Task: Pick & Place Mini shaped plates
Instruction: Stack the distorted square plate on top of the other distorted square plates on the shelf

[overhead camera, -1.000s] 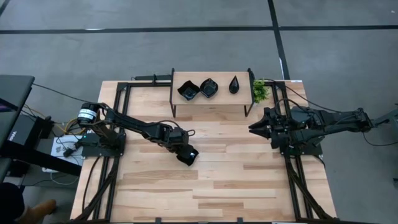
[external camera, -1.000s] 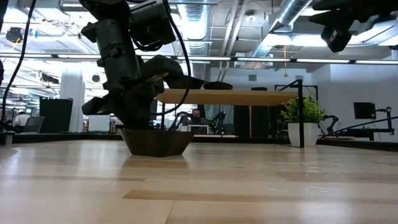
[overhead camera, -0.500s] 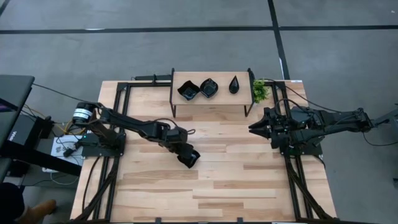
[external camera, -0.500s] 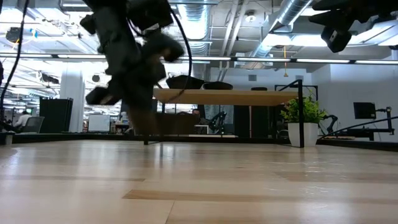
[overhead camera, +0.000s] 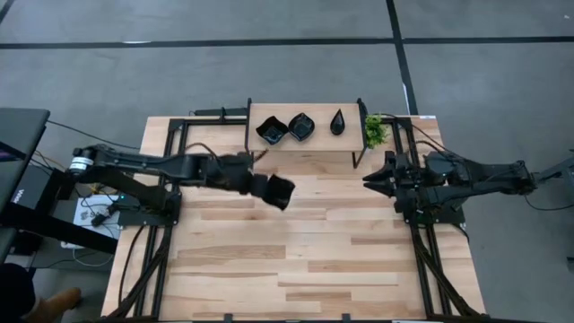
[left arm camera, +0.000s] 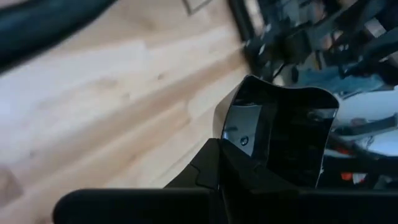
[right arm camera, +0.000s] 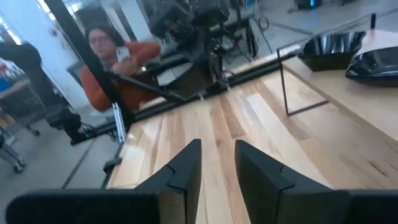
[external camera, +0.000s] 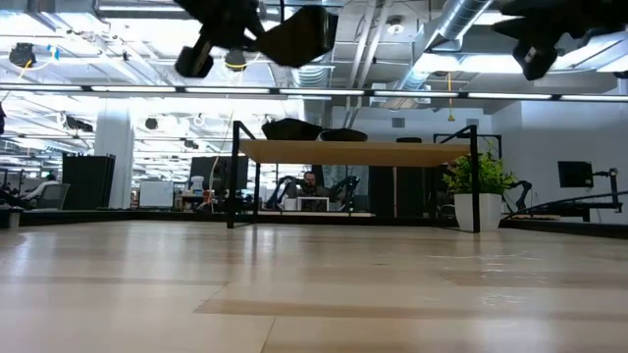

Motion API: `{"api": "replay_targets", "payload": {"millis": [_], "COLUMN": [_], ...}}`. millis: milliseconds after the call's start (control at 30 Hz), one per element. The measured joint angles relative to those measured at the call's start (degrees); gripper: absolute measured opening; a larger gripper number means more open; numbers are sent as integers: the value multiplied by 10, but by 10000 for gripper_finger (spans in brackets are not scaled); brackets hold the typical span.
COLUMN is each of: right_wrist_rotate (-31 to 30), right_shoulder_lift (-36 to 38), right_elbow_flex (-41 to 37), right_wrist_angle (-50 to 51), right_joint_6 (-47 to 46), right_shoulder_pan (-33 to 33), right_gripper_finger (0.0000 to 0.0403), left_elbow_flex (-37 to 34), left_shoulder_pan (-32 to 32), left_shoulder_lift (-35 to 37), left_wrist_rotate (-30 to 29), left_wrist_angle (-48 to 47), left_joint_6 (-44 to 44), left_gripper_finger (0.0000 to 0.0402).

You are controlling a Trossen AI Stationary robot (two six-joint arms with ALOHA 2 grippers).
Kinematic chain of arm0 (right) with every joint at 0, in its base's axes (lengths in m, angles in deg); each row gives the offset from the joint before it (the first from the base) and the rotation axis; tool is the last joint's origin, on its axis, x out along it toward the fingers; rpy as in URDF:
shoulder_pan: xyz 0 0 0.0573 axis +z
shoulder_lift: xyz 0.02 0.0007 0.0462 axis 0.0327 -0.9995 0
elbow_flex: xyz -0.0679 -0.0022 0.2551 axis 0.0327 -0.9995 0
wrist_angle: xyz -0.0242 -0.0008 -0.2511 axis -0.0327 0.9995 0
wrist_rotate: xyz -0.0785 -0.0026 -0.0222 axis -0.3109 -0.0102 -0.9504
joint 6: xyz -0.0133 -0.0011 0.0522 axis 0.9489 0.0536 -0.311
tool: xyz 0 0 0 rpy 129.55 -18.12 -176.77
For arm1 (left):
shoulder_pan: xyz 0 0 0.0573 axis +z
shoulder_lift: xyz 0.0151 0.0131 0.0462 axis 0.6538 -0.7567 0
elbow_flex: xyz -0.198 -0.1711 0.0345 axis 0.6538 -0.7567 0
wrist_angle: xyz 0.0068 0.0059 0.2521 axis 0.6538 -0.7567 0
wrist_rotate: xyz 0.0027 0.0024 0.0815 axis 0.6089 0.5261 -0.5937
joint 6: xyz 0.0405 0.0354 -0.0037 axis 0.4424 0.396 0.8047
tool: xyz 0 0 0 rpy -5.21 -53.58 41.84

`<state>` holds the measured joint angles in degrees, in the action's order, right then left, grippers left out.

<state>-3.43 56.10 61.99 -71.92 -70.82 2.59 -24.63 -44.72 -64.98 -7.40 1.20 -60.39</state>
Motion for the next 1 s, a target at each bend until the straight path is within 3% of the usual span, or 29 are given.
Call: {"api": "replay_targets", "payload": {"millis": [233, 367, 633, 1000], "right_wrist_rotate": [-1, -39, -57, -59], "right_shoulder_lift": [102, 135, 142, 142], "right_elbow_flex": [-105, -133, -142, -142], "right_wrist_angle": [-69, -90, -84, -84], "right_joint_6": [-67, -77, -92, -93], "right_shoulder_pan": [-1, -1, -1, -2], "right_gripper_finger": [92, 92, 92, 92], "left_elbow_flex": [60, 99, 140, 177], "left_shoulder_pan": [77, 147, 285, 352], "left_shoulder_lift": [-4, -4, -11, -76], "left_wrist_rotate": [11, 43, 147, 236], "left_wrist_angle": [0, 3, -39, -60], "left_joint_6": [65, 104, 172, 243], "left_gripper_finger": [4, 4, 4, 4]}}
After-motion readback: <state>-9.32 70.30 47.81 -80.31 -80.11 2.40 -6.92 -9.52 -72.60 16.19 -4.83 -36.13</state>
